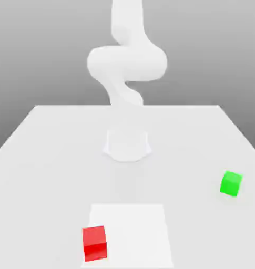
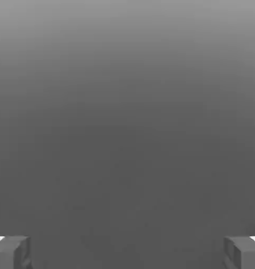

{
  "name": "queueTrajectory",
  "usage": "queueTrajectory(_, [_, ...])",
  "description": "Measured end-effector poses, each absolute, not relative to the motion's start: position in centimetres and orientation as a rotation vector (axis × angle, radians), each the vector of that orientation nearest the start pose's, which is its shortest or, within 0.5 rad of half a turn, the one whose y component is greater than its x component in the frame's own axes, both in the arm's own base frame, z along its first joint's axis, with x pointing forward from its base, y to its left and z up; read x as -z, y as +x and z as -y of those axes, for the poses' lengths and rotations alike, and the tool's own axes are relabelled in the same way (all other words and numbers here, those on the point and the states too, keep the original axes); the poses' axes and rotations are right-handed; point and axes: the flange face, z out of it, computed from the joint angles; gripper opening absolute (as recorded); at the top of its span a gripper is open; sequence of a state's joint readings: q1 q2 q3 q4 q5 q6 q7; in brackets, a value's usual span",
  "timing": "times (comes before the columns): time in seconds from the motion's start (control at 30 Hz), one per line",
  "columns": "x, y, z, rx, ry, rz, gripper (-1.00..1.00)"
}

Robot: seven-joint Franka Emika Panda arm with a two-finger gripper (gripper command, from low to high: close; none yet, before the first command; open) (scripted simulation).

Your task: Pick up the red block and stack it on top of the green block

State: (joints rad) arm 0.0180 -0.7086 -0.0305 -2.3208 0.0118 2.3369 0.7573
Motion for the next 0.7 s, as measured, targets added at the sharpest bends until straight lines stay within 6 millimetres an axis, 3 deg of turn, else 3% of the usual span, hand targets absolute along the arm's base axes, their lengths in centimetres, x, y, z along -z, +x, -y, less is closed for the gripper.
queueTrajectory(0.17, [-58.1,43.8,2.3,0.74,-2.612,-0.997,0.0])
queueTrajectory(0.33, [-48.5,47.3,3.4,0.552,-2.717,-0.978,0.0])
queueTrajectory(0.5, [-38.7,48.7,4.6,0.364,-2.818,-0.958,0.0])
queueTrajectory(0.7, [-27.2,47.6,6.3,0.137,-2.936,-0.937,0.0])
